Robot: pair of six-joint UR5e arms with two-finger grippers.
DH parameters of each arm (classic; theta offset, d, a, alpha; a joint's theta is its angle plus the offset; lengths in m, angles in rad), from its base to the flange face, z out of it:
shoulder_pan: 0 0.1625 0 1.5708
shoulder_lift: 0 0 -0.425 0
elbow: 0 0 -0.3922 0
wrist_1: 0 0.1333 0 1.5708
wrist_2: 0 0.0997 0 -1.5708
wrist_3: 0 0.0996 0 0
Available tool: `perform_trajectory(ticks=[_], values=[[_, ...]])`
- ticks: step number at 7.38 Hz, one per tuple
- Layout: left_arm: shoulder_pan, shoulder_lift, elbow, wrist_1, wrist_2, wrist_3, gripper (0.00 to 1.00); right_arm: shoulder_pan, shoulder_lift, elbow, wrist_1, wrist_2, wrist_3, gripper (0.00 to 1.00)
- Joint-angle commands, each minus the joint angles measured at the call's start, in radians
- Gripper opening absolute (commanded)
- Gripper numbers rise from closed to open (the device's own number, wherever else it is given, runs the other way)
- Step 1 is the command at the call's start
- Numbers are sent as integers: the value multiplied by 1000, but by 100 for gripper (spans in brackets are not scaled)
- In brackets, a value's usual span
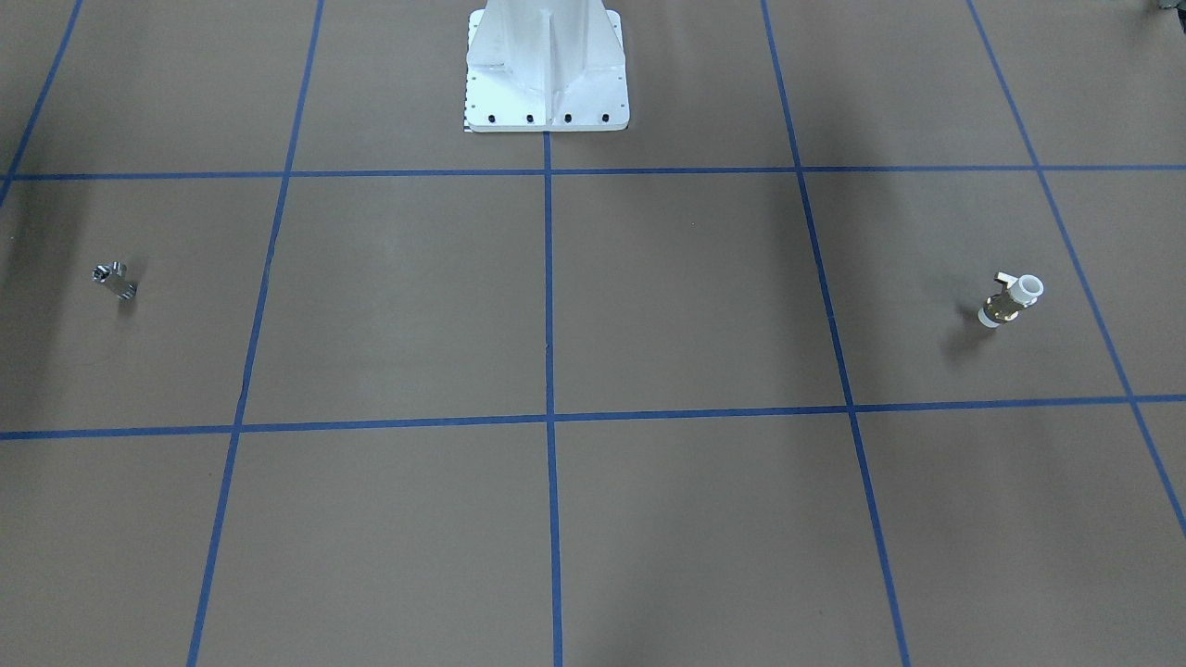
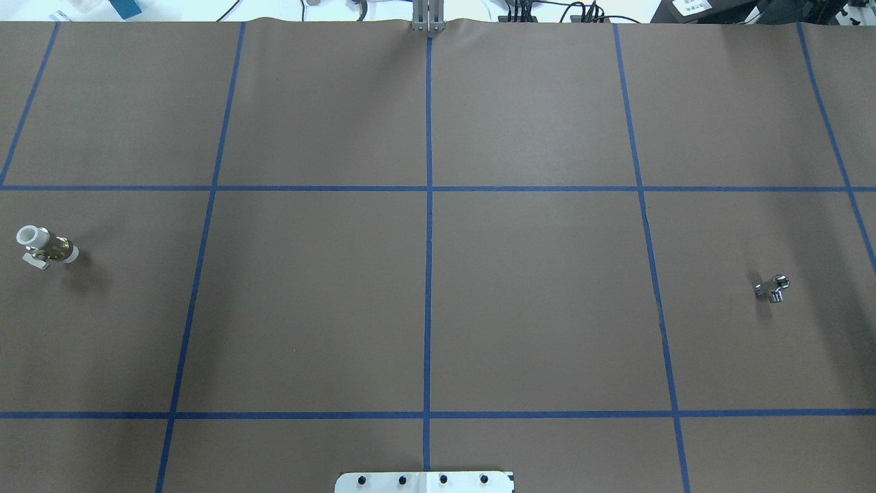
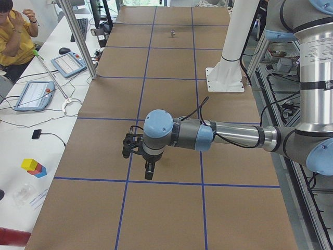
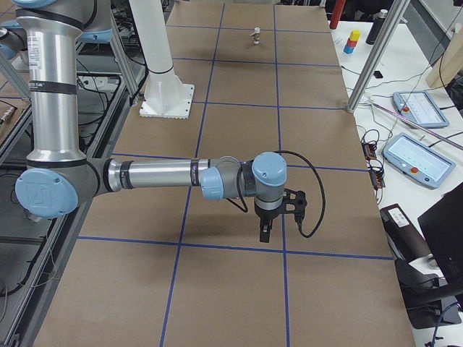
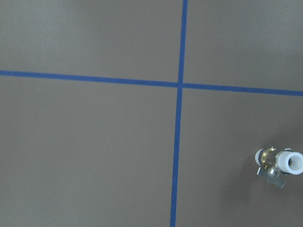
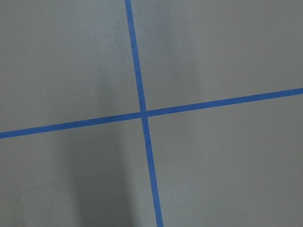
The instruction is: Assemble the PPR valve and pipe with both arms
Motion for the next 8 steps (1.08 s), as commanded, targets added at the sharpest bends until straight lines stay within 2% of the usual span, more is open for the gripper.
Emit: perform_trajectory(ticks=[1,3,5,6,7,8], values=[[115,3,8,-192,2,-221,100,-12,1,1,1,0,0,100],[221,2,28,-372,0,-317,100,-18,1,3,1,1,0,100],[318,-18,52,-374,41,-328,100,-29,1,3,1,1,0,100],[358,-21,52,-380,69,-448,100,-39,3,4,3,1,0,100],[427,-20,55,-380,141,-496,100,-41,3,6,1,1,0,100],[470,-26,59,-377,173,-504,100,-45,4,6,3,1,0,100]])
